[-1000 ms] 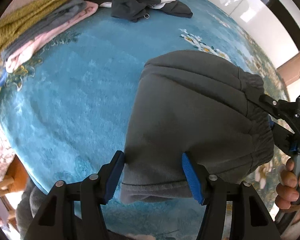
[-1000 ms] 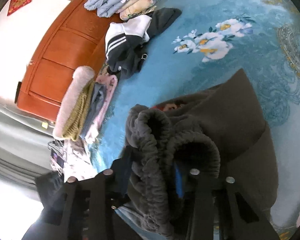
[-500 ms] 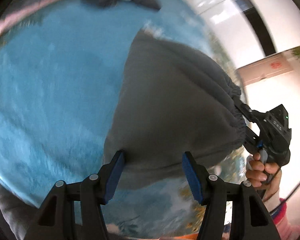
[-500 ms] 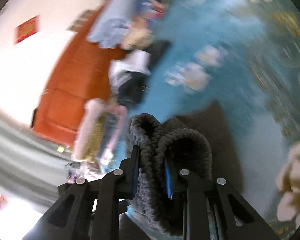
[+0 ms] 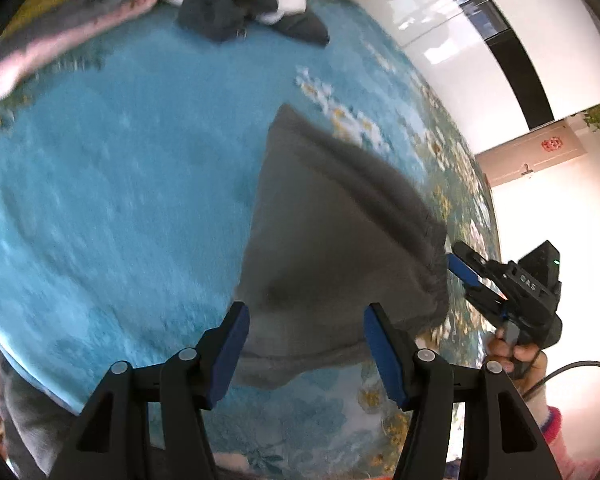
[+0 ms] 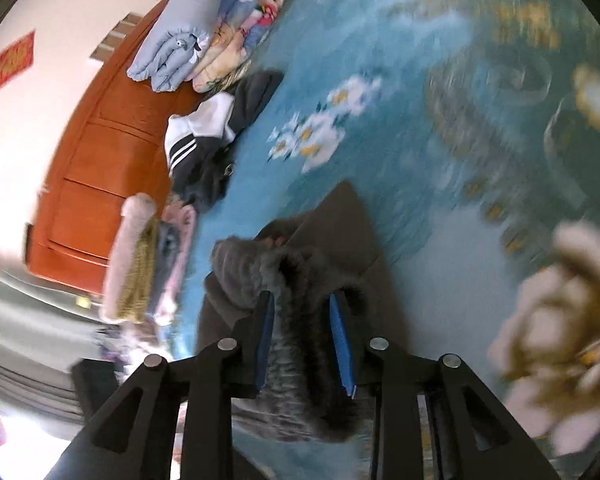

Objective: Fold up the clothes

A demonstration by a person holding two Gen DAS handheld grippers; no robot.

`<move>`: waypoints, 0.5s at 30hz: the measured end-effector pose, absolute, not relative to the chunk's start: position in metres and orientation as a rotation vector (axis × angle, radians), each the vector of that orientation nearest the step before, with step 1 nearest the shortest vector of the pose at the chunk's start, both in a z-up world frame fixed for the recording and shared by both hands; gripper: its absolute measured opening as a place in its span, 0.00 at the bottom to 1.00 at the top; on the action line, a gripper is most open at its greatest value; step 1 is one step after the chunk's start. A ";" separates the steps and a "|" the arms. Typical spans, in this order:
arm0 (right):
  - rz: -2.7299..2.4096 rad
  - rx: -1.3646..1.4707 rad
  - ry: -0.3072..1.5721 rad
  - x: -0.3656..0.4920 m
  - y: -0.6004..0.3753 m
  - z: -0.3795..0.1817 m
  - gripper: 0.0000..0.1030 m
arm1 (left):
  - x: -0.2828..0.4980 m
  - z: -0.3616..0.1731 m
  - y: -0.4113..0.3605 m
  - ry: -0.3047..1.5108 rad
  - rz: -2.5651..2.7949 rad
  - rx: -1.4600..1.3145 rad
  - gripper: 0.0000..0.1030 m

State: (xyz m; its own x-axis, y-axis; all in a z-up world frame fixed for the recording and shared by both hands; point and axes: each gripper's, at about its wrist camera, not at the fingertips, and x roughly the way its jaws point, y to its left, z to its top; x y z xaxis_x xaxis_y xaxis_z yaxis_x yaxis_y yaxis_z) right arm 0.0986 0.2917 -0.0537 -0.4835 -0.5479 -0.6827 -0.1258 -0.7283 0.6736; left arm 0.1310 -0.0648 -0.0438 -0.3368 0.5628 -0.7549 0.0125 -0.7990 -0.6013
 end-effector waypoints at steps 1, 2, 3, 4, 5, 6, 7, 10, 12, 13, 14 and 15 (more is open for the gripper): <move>-2.325 1.403 -0.945 0.098 0.290 -0.043 0.31 | 0.128 -0.041 -0.062 -0.729 2.198 -1.531 0.62; -2.339 1.377 -0.896 0.097 0.285 -0.034 0.31 | 0.128 -0.039 -0.058 -0.714 2.200 -1.515 0.62; -2.350 1.353 -0.845 0.096 0.279 -0.025 0.31 | 0.125 -0.038 -0.053 -0.698 2.198 -1.507 0.62; -2.336 1.341 -0.780 0.094 0.267 -0.019 0.31 | 0.122 -0.039 -0.046 -0.676 2.192 -1.509 0.62; -2.320 1.329 -0.717 0.092 0.255 -0.014 0.32 | 0.121 -0.041 -0.039 -0.648 2.186 -1.516 0.62; -2.302 1.316 -0.653 0.090 0.243 -0.009 0.33 | 0.119 -0.042 -0.032 -0.620 2.180 -1.523 0.62; -2.271 1.308 -0.589 0.086 0.228 -0.009 0.35 | 0.118 -0.043 -0.027 -0.592 2.179 -1.532 0.62; -2.282 1.346 -0.485 0.079 0.213 -0.027 0.39 | 0.120 -0.049 -0.020 -0.532 2.205 -1.534 0.62; -2.291 1.402 -0.512 0.070 0.217 -0.050 0.39 | 0.114 -0.056 -0.013 -0.536 2.202 -1.547 0.62; -2.282 1.418 -0.563 0.066 0.222 -0.059 0.39 | 0.112 -0.061 -0.013 -0.545 2.197 -1.563 0.62; -2.276 1.427 -0.588 0.063 0.224 -0.065 0.39 | 0.110 -0.065 -0.012 -0.554 2.192 -1.580 0.62; -2.270 1.437 -0.613 0.060 0.226 -0.072 0.39 | 0.108 -0.069 -0.011 -0.557 2.189 -1.595 0.62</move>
